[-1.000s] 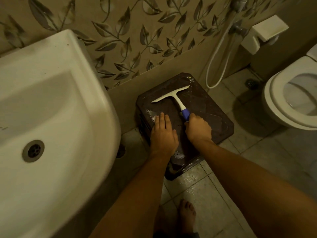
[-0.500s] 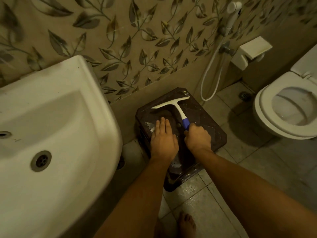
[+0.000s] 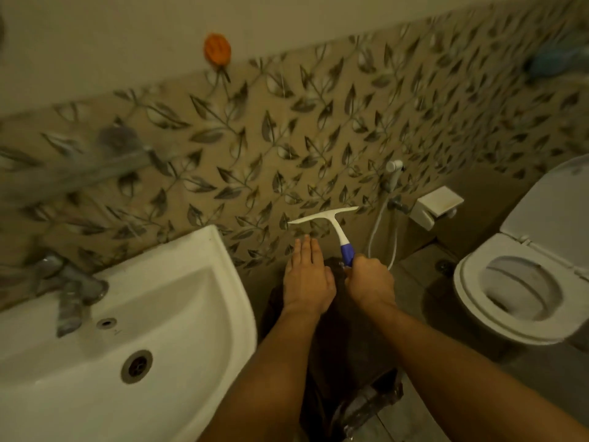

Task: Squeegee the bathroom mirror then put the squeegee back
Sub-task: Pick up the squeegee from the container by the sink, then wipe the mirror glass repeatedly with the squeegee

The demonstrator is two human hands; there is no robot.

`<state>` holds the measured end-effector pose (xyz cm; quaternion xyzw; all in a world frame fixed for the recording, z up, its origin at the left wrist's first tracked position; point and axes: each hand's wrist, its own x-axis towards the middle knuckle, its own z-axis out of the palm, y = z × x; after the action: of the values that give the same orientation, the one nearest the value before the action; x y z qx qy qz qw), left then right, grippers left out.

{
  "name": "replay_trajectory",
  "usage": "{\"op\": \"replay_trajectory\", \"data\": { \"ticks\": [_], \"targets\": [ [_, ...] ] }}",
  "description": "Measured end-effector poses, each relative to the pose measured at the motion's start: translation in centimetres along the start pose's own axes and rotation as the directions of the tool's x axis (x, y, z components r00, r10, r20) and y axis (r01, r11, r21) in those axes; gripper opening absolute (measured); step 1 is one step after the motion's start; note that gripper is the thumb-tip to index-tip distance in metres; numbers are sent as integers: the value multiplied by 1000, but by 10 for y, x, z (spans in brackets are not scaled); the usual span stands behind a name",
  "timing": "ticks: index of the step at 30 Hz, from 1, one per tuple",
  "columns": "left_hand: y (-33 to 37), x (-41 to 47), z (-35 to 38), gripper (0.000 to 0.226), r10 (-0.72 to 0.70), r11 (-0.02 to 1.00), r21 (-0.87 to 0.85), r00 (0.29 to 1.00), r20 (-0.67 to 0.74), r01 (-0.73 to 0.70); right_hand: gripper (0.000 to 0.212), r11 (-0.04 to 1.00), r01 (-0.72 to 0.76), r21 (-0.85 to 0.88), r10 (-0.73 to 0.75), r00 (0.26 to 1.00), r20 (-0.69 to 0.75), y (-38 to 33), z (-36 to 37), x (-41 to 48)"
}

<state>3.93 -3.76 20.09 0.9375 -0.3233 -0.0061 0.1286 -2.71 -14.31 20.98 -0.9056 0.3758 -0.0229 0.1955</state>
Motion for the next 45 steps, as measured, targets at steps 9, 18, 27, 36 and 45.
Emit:
{"op": "replay_trajectory", "data": {
  "ticks": [9, 18, 27, 36, 45],
  "targets": [
    [15, 19, -118, 68, 55, 998, 20, 980, -192, -52, 27, 997, 76, -5, -76, 988, -136, -61, -122, -3],
    [19, 32, -237, 67, 59, 997, 62, 935, -349, -39, 27, 979, 201, 39, -181, 939, -292, -117, -229, -18],
    [22, 25, -331, 68, 41, 994, 105, 888, -457, 7, 26, 965, 261, 14, -231, 877, -421, -167, -314, -37],
    [20, 7, -403, 68, 37, 981, 180, 831, -555, 77, 26, 928, 367, 59, -293, 820, -492, -207, -365, -68],
    [-23, -16, -470, 68, 17, 964, 216, 775, -632, 156, 27, 868, 481, 124, -325, 739, -590, -274, -408, -104]
  ]
}}
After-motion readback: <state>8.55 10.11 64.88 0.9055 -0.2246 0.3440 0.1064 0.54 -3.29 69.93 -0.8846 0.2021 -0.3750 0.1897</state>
